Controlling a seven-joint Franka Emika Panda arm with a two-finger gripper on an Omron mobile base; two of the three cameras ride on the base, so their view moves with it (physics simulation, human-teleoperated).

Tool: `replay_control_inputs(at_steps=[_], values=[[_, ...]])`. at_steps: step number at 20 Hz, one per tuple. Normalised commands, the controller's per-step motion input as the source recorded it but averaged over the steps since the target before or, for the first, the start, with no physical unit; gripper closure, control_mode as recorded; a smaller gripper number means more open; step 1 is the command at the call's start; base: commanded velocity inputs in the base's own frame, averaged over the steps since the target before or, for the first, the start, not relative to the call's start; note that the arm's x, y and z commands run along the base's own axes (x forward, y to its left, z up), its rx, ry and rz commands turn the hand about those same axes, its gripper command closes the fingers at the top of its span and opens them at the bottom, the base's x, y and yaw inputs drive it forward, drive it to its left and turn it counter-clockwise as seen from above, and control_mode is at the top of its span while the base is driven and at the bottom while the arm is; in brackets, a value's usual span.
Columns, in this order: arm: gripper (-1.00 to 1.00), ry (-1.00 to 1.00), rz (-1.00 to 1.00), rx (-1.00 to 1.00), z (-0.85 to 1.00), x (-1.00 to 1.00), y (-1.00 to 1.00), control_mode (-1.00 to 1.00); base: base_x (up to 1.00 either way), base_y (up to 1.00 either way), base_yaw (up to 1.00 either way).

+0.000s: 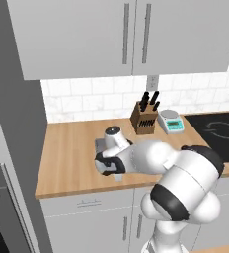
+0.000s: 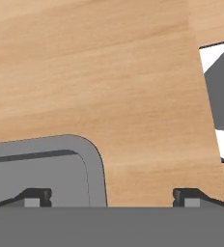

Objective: Take the meat container that has the shrimp and place it on the second highest rack of the freezer. Then take the vegetable container that has the lemons and place it on the highest rack of the freezer.

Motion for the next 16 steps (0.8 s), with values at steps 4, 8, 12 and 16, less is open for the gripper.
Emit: replay_control_inputs(at_steps=[4, 8, 12, 16], values=[[-1.0, 0.02, 0.0, 0.0, -0.18, 0.23, 0.04, -1.0, 0.0, 0.0, 0.0], [-1.0, 0.01, 0.0, 0.0, -0.15, 0.27, 0.05, -1.0, 0.0, 0.0, 0.0], [-1.0, 0.0, 0.0, 0.0, -0.12, 0.23, 0.08, -1.0, 0.0, 0.0, 0.0], [1.0, 0.01, 0.0, 0.0, -0.16, 0.17, 0.12, -1.0, 0.0, 0.0, 0.0]])
